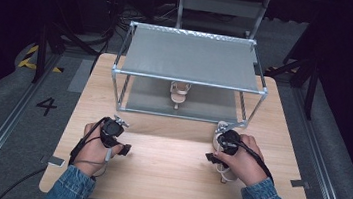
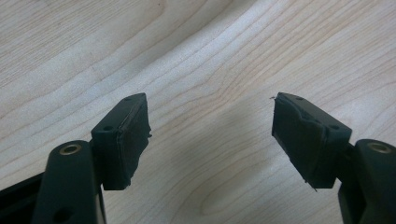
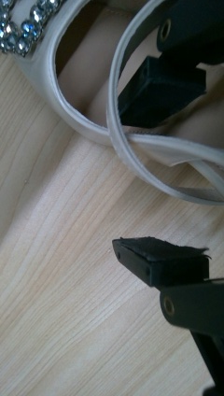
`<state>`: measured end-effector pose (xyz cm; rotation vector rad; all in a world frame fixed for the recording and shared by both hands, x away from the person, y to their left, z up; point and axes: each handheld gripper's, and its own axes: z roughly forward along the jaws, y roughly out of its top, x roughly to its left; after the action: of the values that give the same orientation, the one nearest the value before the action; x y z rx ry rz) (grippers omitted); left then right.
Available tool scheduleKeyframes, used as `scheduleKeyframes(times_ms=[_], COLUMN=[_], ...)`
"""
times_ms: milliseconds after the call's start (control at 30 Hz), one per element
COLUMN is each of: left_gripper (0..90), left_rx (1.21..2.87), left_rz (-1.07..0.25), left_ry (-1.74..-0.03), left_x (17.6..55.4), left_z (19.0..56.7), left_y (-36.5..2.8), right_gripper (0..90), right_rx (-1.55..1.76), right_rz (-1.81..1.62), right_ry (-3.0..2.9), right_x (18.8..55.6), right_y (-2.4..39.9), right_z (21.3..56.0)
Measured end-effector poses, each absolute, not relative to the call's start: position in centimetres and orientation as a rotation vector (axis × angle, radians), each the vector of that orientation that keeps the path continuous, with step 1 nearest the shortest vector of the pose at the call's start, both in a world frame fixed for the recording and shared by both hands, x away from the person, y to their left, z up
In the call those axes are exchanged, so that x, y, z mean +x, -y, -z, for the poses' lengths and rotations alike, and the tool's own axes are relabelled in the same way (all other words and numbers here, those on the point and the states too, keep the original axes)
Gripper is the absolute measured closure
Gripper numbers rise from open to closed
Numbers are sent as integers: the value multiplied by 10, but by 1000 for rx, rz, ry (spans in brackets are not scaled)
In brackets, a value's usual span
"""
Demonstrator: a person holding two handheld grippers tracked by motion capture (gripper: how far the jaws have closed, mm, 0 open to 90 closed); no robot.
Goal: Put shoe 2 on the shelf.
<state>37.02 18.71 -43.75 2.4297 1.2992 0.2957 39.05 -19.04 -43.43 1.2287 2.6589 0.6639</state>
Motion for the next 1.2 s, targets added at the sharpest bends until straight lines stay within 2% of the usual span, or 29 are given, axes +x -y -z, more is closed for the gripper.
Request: scheduleKeyframes(times_ms=[100, 200, 233, 300, 400, 467, 500, 533, 800, 1000, 1200], left_gripper=[282, 281, 280, 279, 278, 278, 278, 279, 279, 279, 279], left_rx=[2428, 2440, 2440, 2440, 2441, 2444, 2444, 2439, 2434, 2434, 2432], left_rz=[-290, -290, -291, -287, -285, -293, -293, -286, -279, -281, -272], left_ry=[-1306, -1300, -1301, -1302, -1298, -1295, -1295, -1302, -1308, -1308, -1313], left_x=[370, 371, 371, 371, 371, 372, 372, 372, 373, 374, 374], left_z=[438, 440, 440, 440, 440, 440, 440, 440, 441, 441, 442], left_y=[-187, -187, -187, -186, -186, -186, -186, -187, -187, -188, -189], right_gripper=[239, 282, 333, 503, 639, 772, 772, 851, 872, 873, 872], right_rx=[1182, 1113, 1096, 1069, 1128, 1140, 1140, 1167, 1159, 1114, 1053], right_rz=[-696, -679, -663, -601, -581, -571, -571, -565, -528, -627, -659], right_ry=[-2628, -2661, -2664, -2642, -2602, -2581, -2581, -2594, -2584, -2549, -2542], right_x=[385, 385, 386, 388, 391, 391, 391, 391, 389, 391, 403], right_y=[187, 189, 189, 190, 191, 192, 192, 192, 195, 192, 181], right_z=[441, 440, 440, 437, 435, 433, 433, 430, 424, 408, 396])
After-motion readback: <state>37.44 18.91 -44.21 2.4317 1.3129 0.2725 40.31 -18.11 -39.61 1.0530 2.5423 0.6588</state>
